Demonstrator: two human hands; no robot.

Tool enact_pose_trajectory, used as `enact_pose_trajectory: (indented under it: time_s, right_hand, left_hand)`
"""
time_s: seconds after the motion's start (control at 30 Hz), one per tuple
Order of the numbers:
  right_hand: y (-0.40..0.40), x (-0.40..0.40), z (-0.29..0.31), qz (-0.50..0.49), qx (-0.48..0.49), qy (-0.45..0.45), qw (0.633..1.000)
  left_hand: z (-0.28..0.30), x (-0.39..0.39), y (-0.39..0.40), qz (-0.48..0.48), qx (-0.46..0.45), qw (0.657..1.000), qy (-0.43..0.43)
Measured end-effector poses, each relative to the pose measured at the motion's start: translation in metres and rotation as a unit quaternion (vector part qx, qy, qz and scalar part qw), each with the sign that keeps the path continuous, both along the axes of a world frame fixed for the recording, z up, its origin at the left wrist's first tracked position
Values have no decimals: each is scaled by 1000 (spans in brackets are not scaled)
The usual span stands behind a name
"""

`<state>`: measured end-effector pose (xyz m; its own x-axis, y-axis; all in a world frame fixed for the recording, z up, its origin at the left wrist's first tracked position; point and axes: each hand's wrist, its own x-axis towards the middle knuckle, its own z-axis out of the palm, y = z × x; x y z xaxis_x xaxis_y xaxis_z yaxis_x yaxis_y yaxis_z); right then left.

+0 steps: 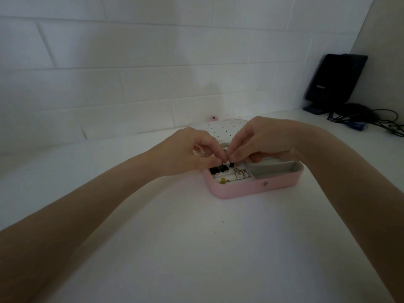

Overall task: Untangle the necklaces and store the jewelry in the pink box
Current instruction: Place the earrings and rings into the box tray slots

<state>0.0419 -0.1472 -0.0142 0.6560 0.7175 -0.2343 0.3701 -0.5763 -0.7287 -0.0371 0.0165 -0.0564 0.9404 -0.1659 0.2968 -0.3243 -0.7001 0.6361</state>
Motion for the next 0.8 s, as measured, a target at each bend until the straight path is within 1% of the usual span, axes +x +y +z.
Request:
enact_pose_trajectory:
  time_s: [0.07,0.2,0.43,0.6,0.8]
  right_hand:
    - [-1,1,0,-2,6,15,1000]
    - [-2,2,-2,-7,8,16,1000]
    - [0,0,-3,9,-9,-9,1000]
    - [2,-1,-4,9,-23,-42,999]
    - [4,-3,-3,13,-49,-59,997]
  left_hand:
    - [-1,0,-1,7,9,1000,-1]
    - [-1,0,0,15,17,1000,-6]
    - [-3,-1,-3,30,32,999,-2]
    - [-4,-3,-9,75,5,997,-4]
    - [-3,-2,-12,94,-4,995,19]
